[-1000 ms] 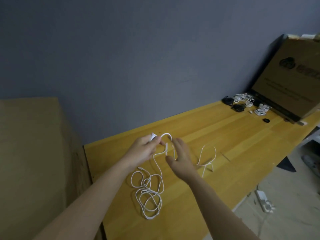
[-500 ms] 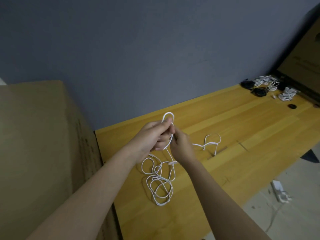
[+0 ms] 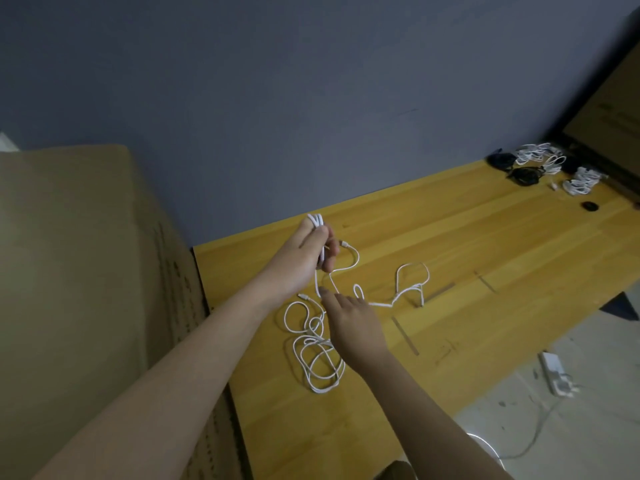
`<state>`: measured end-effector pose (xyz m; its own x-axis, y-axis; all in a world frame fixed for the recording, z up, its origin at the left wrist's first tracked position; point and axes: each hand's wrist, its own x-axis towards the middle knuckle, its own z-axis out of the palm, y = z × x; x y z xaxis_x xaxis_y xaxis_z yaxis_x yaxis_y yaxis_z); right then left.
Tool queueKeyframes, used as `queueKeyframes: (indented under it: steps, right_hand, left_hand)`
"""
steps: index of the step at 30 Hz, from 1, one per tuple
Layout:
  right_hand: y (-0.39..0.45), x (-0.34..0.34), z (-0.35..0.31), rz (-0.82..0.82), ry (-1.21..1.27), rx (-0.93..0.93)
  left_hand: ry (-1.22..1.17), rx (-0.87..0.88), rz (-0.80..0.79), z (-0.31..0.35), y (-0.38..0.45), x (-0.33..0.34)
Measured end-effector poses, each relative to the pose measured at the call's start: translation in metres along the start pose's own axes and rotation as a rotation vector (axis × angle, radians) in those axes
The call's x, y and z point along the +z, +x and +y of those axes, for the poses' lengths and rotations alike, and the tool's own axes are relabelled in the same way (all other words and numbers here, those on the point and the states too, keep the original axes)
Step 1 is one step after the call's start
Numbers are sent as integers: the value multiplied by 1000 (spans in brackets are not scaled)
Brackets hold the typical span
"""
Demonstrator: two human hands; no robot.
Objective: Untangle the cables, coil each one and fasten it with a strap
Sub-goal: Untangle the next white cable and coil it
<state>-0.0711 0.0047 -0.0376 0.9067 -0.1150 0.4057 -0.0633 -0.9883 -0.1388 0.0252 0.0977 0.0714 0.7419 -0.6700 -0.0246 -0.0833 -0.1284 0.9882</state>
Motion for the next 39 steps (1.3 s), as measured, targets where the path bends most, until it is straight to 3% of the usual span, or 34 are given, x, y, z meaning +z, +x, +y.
queueKeyframes:
  steps: [5, 7, 11, 17, 21, 25, 31, 36, 39]
  right_hand:
    - [-3, -23, -9, 246, -99, -244]
    - [0, -37, -6, 319, -82, -271]
    - [-3, -45, 18, 367, -79, -181]
    - [3, -39, 46, 359, 13, 39]
    - [0, -30, 56, 242, 224, 152]
    - [-12, -29, 48, 94, 636, 329]
    - [-20, -48, 34, 301, 936, 564]
    - [-24, -46, 45, 321, 962, 782]
    - [-23, -33, 61, 301, 852, 942]
  left_hand:
    - [153, 89, 0, -5, -4, 6]
    - [351, 99, -33, -10, -6, 5]
    - [747, 77, -57, -17, -10, 3]
    - [819, 5, -236, -4, -16, 13]
    - [901, -25, -309, -1, -17, 16]
    - [969, 13, -185, -9, -15, 7]
    - [911, -29, 95, -9, -12, -3]
    - [864, 20, 230, -7, -12, 0]
    - [854, 61, 295, -6, -12, 5]
